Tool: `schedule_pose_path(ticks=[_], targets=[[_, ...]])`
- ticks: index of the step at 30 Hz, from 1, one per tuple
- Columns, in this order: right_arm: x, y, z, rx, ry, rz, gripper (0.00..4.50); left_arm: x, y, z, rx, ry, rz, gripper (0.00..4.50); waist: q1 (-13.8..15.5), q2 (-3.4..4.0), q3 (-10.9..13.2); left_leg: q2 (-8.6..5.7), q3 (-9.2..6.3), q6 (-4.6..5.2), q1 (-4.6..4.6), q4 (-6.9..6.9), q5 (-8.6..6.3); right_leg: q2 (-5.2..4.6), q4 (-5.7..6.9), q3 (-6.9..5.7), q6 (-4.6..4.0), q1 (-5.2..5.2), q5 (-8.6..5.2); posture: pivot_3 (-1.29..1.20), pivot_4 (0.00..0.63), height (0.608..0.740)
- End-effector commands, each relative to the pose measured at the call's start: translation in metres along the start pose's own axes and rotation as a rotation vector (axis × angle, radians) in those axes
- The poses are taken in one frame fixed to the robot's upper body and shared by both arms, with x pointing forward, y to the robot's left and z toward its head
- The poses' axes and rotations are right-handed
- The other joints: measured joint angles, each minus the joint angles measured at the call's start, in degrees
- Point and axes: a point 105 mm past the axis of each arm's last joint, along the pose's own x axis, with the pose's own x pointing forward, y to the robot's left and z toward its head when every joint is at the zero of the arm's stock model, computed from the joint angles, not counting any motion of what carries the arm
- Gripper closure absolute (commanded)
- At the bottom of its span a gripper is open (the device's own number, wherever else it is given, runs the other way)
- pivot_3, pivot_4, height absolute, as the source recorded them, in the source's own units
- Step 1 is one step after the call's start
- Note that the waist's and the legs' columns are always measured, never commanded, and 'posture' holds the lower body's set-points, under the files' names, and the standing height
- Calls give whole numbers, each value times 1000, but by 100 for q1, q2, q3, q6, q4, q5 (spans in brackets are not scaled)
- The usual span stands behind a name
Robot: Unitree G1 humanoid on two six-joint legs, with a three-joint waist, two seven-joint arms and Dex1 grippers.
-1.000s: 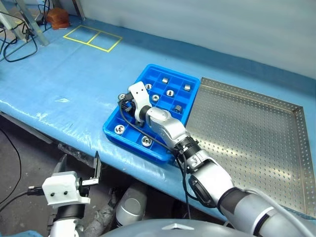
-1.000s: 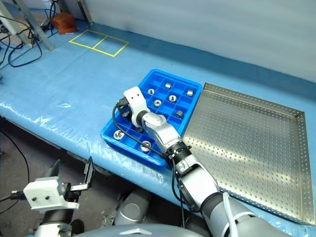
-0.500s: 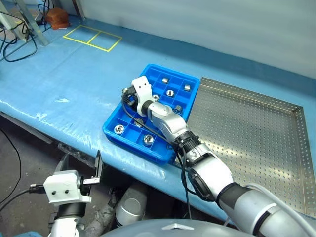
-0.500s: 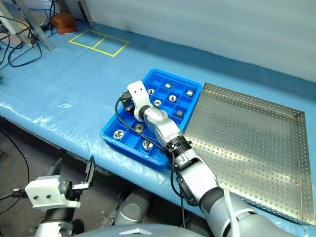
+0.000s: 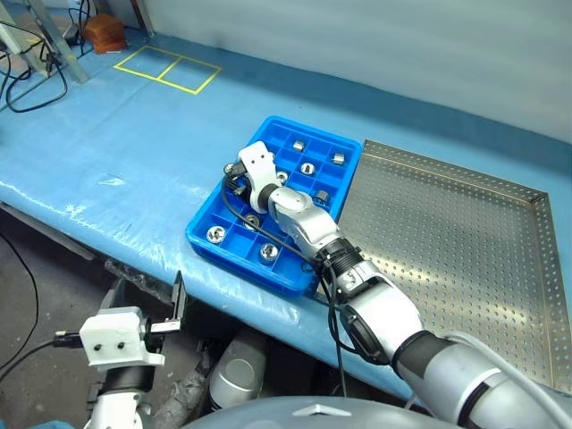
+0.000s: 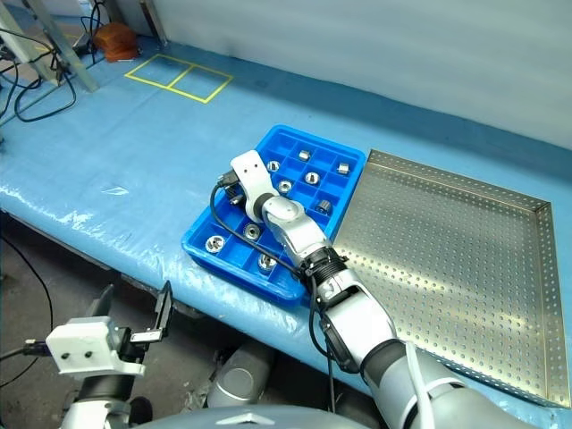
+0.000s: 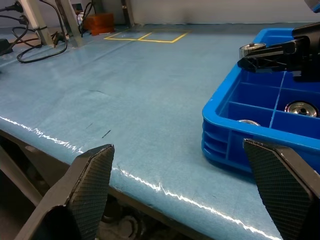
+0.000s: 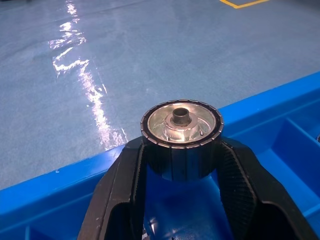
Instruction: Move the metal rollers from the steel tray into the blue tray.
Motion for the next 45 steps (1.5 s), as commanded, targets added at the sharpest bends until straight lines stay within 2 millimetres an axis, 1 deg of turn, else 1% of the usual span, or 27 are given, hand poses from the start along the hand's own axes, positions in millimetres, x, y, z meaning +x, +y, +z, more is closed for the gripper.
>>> schedule_pose_path(ticks=[1, 9, 21, 23, 24, 26, 27, 28, 29, 30, 31, 33, 35, 38, 41, 45], targets=[[4, 23, 12, 17, -38, 55, 2843, 2, 0, 0, -5, -5, -13, 0, -4, 0, 0, 0, 0, 0, 0, 0, 0, 0, 0, 0, 0, 1, 0, 542, 150, 740], [-1, 13, 5, 14, -12, 41, 2843, 4, -2, 0, -7, -10, -33, 0, -37, 1, 0, 0, -1, 0, 0, 0, 0, 0, 0, -1, 0, 1, 0, 529, 150, 740], [-11, 11, -11, 23, 36, 49, 2843, 7, -3, 1, -10, -14, -45, 0, -89, 1, -2, 1, -2, 0, 1, 1, 0, 0, 1, -2, 0, 5, 0, 519, 150, 740], [-12, 12, -10, 29, 34, 52, 2095, 7, -4, 1, -11, -14, -47, 0, -92, 2, -2, 1, -2, 0, 2, 1, 0, 0, 1, -2, 0, 5, 0, 516, 150, 740], [-12, 13, -9, 31, 30, 53, 1849, 7, -4, 1, -11, -14, -47, 0, -92, 2, -2, 1, -2, 0, 2, 1, 0, 0, 1, -3, 0, 5, 0, 516, 150, 740], [-12, 14, -5, 32, 16, 54, 1145, 7, -4, 1, -11, -14, -49, 0, -93, 2, -2, 1, -2, -1, 3, 2, 0, 0, 2, -3, 0, 5, 0, 513, 150, 740], [-12, 14, -1, 34, 3, 54, 865, 8, -4, 1, -11, -14, -50, 0, -94, 2, -2, 1, -2, -1, 3, 2, 0, 0, 2, -3, 0, 5, 0, 507, 150, 740], [-13, 13, 4, 37, -17, 52, 459, 8, -4, 1, -12, -15, -52, 0, -98, 2, -2, 1, -2, -1, 3, 2, 0, 0, 2, -3, 0, 5, 0, 502, 150, 740], [-15, 12, 10, 45, -38, 53, 147, 8, -4, 1, -11, -15, -54, 0, -99, 1, -2, 1, -2, -1, 3, 3, 0, 0, 2, -3, 0, 5, 0, 497, 150, 740], [-16, 12, 14, 53, -56, 55, 45, 9, -5, 1, -11, -15, -57, 0, -104, 2, -2, 1, -2, -1, 2, 3, 0, 0, 2, -3, 0, 5, 0, 497, 150, 740], [-17, 12, 17, 58, -65, 57, 45, 9, -5, 1, -11, -15, -59, 0, -116, 2, -2, 1, -2, -1, 1, 3, 0, 0, 1, -3, 0, 5, 0, 489, 150, 740], [-23, 10, 30, 88, -108, 66, 45, 10, -4, 1, -11, -16, -63, 0, -143, 2, -2, 1, -4, -1, 0, 2, 0, 0, 2, -4, 0, 5, 0, 466, 150, 740], [-31, 7, 43, 105, -154, 71, 45, 12, -5, 3, -9, -21, -74, 0, -177, 3, -1, 1, -4, -1, 1, 2, 0, 0, 1, -4, 0, 5, 0, 447, 150, 740], [-43, 1, 55, 122, -200, 69, 45, 17, -5, 7, -3, -38, -97, 0, -260, 3, -2, 1, -6, -1, 1, 2, 0, 0, 2, -6, -1, 7, 0, 400, 150, 740], [-57, -7, 61, 119, -231, 45, 45, 26, -3, 13, 12, -63, -122, 0, -386, 4, -3, 1, -7, -1, 2, 4, 1, 0, 2, -7, -1, 10, 0, 347, 150, 740], [-73, -20, 57, 103, -241, -3, 45, 37, 0, 23, 44, -93, -159, 0, -708, 6, -6, 1, -7, -2, 5, 8, 2, -1, 4, -8, -1, 16, 0, 256, 150, 740]])
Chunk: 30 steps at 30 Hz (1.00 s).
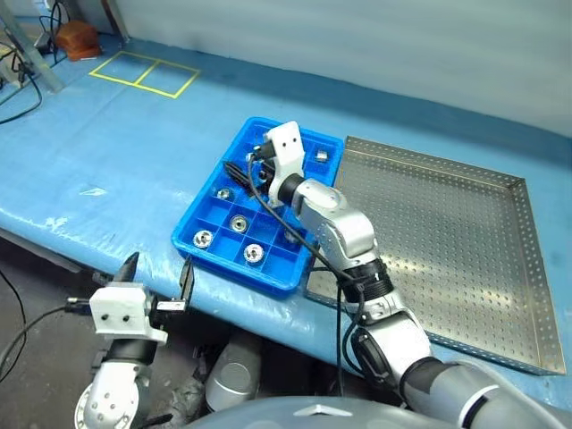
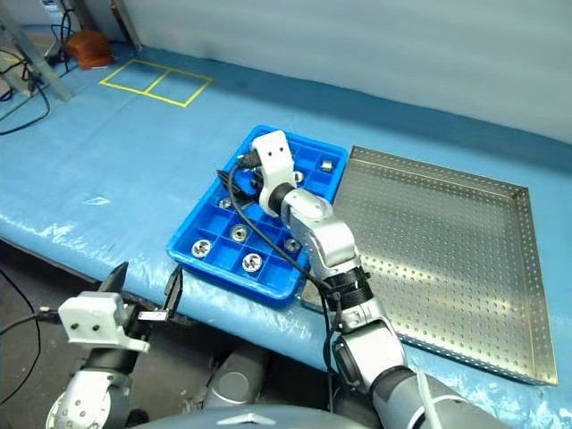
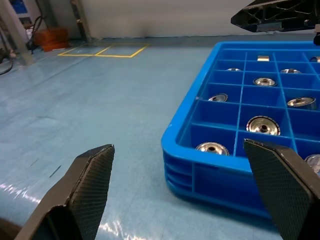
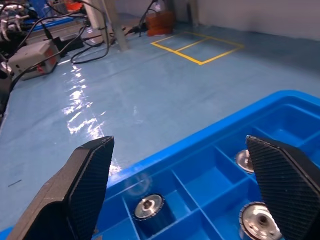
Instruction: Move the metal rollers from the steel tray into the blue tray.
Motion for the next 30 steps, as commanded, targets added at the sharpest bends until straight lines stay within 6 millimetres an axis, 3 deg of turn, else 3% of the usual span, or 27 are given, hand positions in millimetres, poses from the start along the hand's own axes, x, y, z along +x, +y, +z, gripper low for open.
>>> schedule_pose_path(ticks=[1, 5, 14, 20, 30], targets=[[-16, -9, 13, -15, -59, -37, 45, 9, 3, 15, 21, -49, -37, 0, -194, 2, -1, 0, 1, 0, 1, 0, 1, 0, 1, 1, 0, 1, 0, 245, 150, 740], [-37, -24, 9, -47, -58, -103, 45, 25, 2, 23, 45, -76, -108, 0, -721, 7, -6, 0, -2, -1, 6, 1, 4, 0, 9, 1, -1, 9, 2, 139, 150, 740], [-77, -37, -3, -107, -20, -162, 45, 60, -15, 30, 48, -100, -263, 0, -1931, 15, -11, 0, -5, 6, 26, 3, 8, 0, 26, 10, 21, 30, 31, -39, 150, 740], [-96, -34, -18, -110, 27, -151, 45, 77, -24, 28, 33, -94, -300, 0, -2335, 15, -12, -4, -13, 10, 32, 7, 10, 3, 35, 17, 27, 38, 33, -81, 150, 740], [-117, -30, -34, -138, 98, -118, 45, 95, -25, 21, 14, -64, -263, 0, -2566, 12, -11, -14, -8, 19, 83, 15, 15, 4, 26, 45, 33, 95, 21, -140, 150, 740]])
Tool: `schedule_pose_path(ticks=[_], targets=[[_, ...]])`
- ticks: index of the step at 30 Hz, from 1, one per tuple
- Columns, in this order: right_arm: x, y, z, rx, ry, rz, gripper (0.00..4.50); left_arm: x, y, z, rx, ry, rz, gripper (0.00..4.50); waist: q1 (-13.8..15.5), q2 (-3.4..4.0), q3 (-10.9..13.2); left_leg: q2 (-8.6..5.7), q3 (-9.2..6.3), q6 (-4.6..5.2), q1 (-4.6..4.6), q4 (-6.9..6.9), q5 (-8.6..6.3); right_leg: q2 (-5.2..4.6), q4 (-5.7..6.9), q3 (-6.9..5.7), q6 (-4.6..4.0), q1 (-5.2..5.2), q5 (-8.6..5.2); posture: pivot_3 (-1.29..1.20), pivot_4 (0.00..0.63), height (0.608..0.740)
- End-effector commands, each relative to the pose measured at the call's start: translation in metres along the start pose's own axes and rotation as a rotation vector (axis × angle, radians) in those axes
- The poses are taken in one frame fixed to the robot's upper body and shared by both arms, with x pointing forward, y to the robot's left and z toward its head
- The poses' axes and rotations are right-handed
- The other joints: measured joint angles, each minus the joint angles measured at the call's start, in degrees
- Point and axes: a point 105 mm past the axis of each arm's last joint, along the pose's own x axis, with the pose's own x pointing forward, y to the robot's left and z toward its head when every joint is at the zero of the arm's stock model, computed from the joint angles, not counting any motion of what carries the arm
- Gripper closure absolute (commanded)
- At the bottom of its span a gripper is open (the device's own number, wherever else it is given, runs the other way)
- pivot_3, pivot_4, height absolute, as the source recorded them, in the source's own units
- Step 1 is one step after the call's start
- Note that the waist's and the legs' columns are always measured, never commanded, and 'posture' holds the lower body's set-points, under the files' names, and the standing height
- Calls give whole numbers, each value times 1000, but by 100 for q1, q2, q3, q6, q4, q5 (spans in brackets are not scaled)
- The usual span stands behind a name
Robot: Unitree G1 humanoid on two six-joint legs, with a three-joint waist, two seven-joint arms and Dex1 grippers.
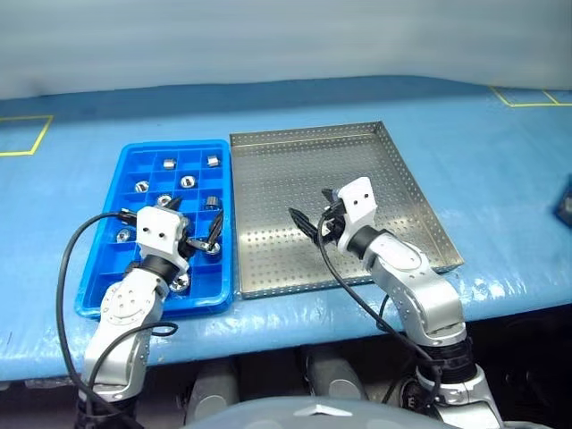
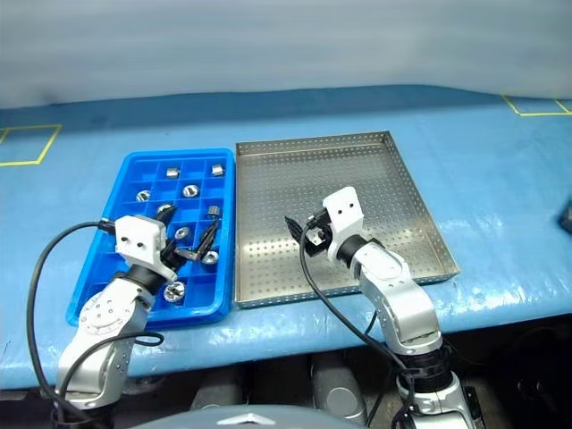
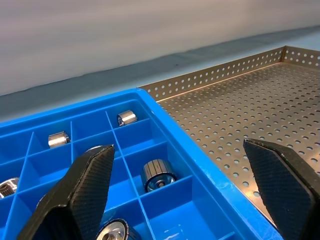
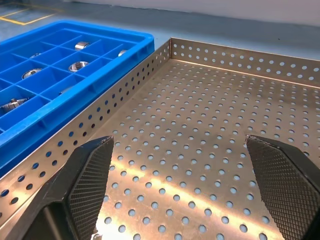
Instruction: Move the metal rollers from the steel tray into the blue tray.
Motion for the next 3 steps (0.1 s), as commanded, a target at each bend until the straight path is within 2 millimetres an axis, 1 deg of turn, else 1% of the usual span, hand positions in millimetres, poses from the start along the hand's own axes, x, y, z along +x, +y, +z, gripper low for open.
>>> schedule_pose_path(ticks=[1, 3], targets=[[-7, 3, 10, -15, -34, 7, 45, 4, -2, 8, 10, -35, -3, 0, -47, 0, 0, 0, 3, 1, 1, 2, 0, 1, 0, 5, 1, 1, 1, -147, 150, 740], [-10, 3, 8, -13, -30, 1, 45, 6, -3, 8, 9, -35, -9, 0, -67, 0, 0, -1, 6, 2, 2, 5, 1, 1, 1, 10, 4, 1, 3, -159, 150, 740]])
